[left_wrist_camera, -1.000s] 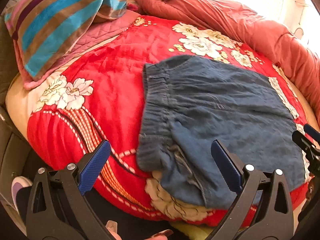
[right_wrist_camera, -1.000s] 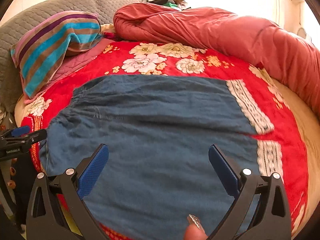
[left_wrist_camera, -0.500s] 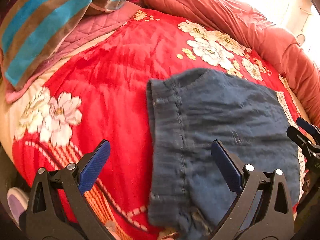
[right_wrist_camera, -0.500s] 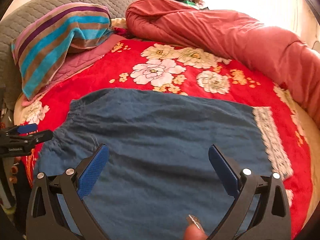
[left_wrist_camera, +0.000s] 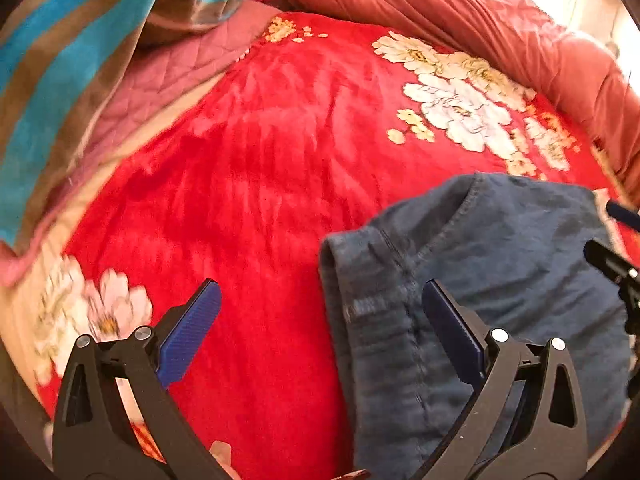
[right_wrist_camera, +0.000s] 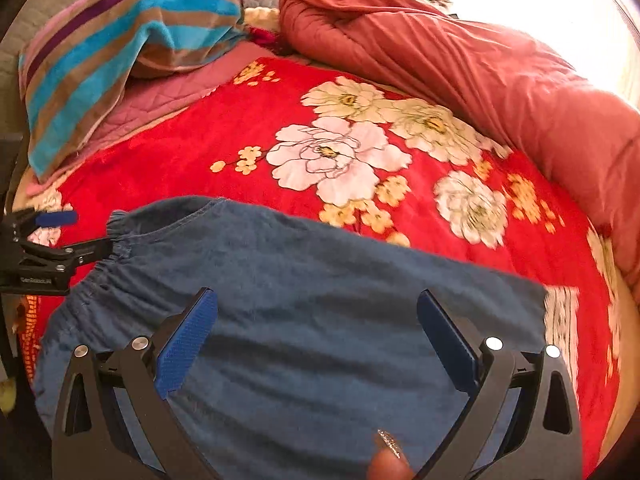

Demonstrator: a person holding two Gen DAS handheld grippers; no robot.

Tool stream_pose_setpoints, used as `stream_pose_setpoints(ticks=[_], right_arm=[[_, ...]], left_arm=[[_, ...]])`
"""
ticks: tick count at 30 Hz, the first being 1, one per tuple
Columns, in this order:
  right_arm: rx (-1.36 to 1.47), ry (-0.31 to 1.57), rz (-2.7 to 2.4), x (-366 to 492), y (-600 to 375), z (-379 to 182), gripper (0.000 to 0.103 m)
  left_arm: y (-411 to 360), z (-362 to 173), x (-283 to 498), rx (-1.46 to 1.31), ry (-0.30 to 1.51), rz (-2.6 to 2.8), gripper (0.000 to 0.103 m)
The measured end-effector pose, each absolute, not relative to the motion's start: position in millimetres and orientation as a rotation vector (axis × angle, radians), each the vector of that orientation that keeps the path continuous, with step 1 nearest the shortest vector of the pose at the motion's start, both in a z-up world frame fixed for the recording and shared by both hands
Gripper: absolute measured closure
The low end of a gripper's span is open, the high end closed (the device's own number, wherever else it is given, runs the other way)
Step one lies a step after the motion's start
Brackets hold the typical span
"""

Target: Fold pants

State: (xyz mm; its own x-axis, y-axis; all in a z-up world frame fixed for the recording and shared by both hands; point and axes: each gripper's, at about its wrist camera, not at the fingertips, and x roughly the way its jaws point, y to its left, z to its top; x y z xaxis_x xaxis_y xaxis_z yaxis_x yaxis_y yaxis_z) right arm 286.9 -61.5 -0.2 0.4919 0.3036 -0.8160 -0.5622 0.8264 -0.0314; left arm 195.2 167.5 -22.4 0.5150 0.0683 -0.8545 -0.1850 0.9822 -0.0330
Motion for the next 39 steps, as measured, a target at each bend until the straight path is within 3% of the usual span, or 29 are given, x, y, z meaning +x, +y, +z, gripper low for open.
stream_pose_setpoints(ticks=[11,16,19,32,34,36,37,39], right_arm=[[-0.438,0.932,0.556,324.4,-33.9,-19.3,0.004],[-0.487,0.927,0.586,336.9,-23.4,-25.5,0.004],[-0.536,0.928,0.616,342.0,-16.6,-30.9,0.004],[-0.722,0.856,0.754,338.1,12.2,-41.6,0.006],[-0.731,0.857,0.777,336.7,16.3,-43.1,0.014],[-0.709,0.896,0.826,335.2,16.9,-44.9,0.040],[-0.701,0.902,0.838,333.1,16.7,-45.0,0.044],[-0.694,0.895,0.859,325.5,16.7,-43.5,0.065]], left_arm=[[164.3,-38.8,225.1,-0.072,1.035,0.070,0.012],[154.1,-41.8,225.8,-0.051,1.018,-0.012,0.062],[147.8,-33.1,218.0,-0.007,0.969,0.002,0.072],[145.0,6.6,177.5,-0.065,0.769,-0.054,0.076],[144.8,6.0,176.7,-0.062,0.766,-0.052,0.076],[144.9,5.1,177.1,-0.061,0.768,-0.053,0.076],[145.7,4.2,176.4,-0.062,0.767,-0.054,0.076],[146.4,2.8,176.2,-0.062,0.756,-0.051,0.076]])
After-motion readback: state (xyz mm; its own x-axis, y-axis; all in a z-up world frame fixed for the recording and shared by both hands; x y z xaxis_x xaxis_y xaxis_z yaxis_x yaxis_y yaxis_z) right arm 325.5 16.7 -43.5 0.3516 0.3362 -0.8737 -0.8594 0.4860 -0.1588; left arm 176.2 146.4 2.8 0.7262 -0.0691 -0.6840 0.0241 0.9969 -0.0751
